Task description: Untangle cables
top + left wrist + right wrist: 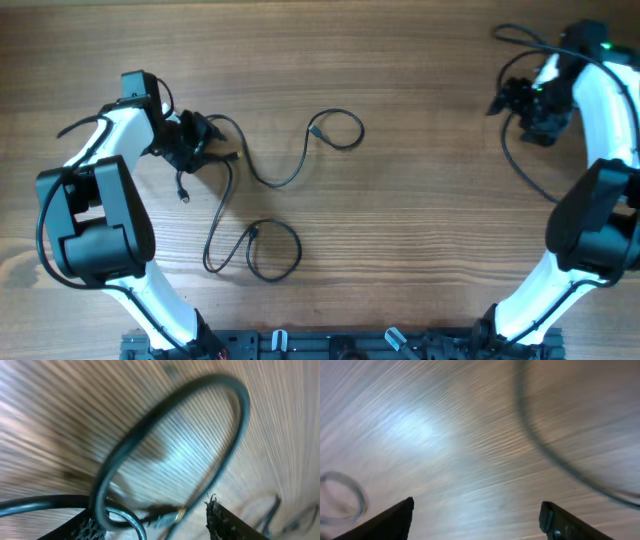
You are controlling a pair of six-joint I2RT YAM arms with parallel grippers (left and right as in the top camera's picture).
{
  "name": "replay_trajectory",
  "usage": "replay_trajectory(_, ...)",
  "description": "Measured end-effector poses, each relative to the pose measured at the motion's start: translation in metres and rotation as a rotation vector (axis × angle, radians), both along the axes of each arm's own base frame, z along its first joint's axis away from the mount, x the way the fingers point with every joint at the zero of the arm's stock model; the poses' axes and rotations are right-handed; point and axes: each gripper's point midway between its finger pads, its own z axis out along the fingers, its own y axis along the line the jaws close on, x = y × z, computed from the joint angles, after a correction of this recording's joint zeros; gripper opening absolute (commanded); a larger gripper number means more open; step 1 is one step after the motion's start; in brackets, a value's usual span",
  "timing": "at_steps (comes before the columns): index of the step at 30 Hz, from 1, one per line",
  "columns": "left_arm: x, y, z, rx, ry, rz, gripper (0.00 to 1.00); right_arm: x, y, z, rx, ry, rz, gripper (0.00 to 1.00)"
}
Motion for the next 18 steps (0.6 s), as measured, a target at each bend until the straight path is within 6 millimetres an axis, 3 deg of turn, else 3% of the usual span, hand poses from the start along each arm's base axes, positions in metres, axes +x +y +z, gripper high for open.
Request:
replay_trajectory(6,-0.01,-0.012,0.021,-0.044,-0.04,-0.082,0.7,0.002,0.063,0.003,0.069,-0.02,0.183,0.89)
replay_trajectory(7,-0.011,-0.012,0.028,-0.045,-0.052,-0.086,0.76,0.003,0.068,0.004,0.071,-0.022,0.196,0.89)
replay_trajectory(8,-0.011,-0.013,0.039,-0.044,-0.077,-0.093,0.95,0.004,0.081,0.004,0.077,-0.032,0.236,0.88)
replay_trajectory(9,-0.011,-0.014,0.051,-0.042,-0.101,-0.098,1.0,0.003,0.092,0.004,0.08,-0.036,0.263,0.88)
replay_trajectory(15,-0.014,-0.015,0.096,-0.019,-0.203,-0.108,0.97,0.001,0.143,0.006,0.086,-0.061,0.396,0.85)
replay_trajectory(17,-0.016,-0.014,0.096,-0.013,-0.193,-0.106,0.86,0.002,0.156,0.006,0.086,-0.075,0.426,0.82)
replay_trajectory(18,-0.018,-0.012,0.094,-0.002,-0.18,-0.101,0.69,0.001,0.164,0.006,0.086,-0.081,0.445,0.81)
